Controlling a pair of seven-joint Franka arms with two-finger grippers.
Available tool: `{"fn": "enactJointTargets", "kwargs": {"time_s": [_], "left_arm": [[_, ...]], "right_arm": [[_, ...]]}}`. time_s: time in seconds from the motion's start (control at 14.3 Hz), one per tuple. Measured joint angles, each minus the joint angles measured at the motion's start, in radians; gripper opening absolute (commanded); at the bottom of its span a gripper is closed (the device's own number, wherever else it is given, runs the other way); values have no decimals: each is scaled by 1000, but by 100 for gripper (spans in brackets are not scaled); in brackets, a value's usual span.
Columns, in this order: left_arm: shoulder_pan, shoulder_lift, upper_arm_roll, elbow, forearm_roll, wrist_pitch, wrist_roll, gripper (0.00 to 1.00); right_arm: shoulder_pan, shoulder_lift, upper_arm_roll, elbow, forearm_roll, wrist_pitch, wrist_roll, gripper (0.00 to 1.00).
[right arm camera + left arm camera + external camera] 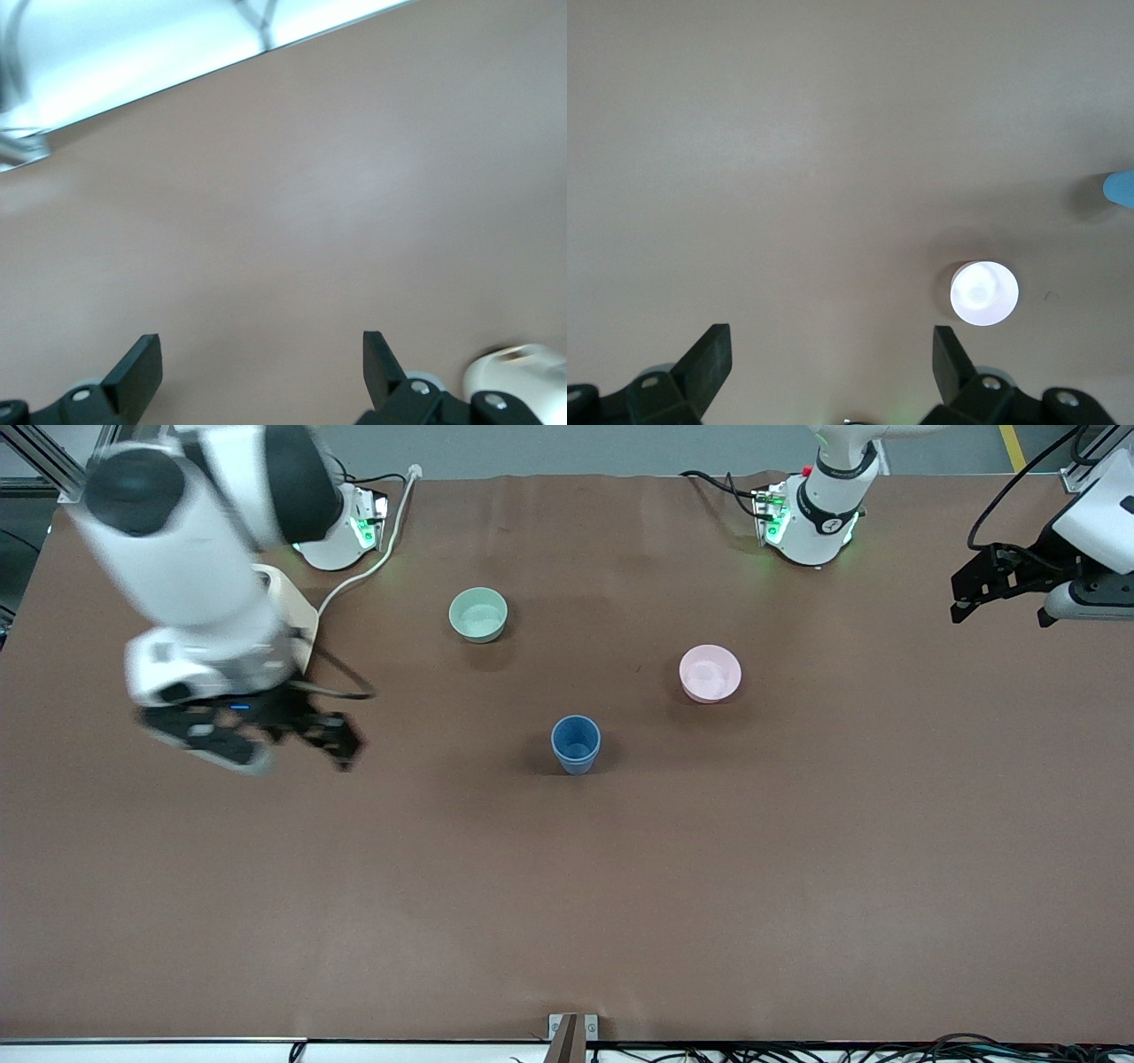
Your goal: Stack blue cups with both arms
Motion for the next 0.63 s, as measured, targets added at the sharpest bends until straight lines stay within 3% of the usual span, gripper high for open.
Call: {"fn": "enactJointTargets", "kwargs": {"time_s": [0.21,0.42,0.63], "left_arm": [[0,1,0,0,0,2,0,100],[1,3,2,7,0,5,0,100],[1,4,2,7,0,7,0,100]], "right_arm": [[-74,-71,-122,-13,11,-103,-297,100],[-200,-145,-135,-78,92,-121,-473,100],[-250,-209,-129,-171,109,-112,-505,100]]}}
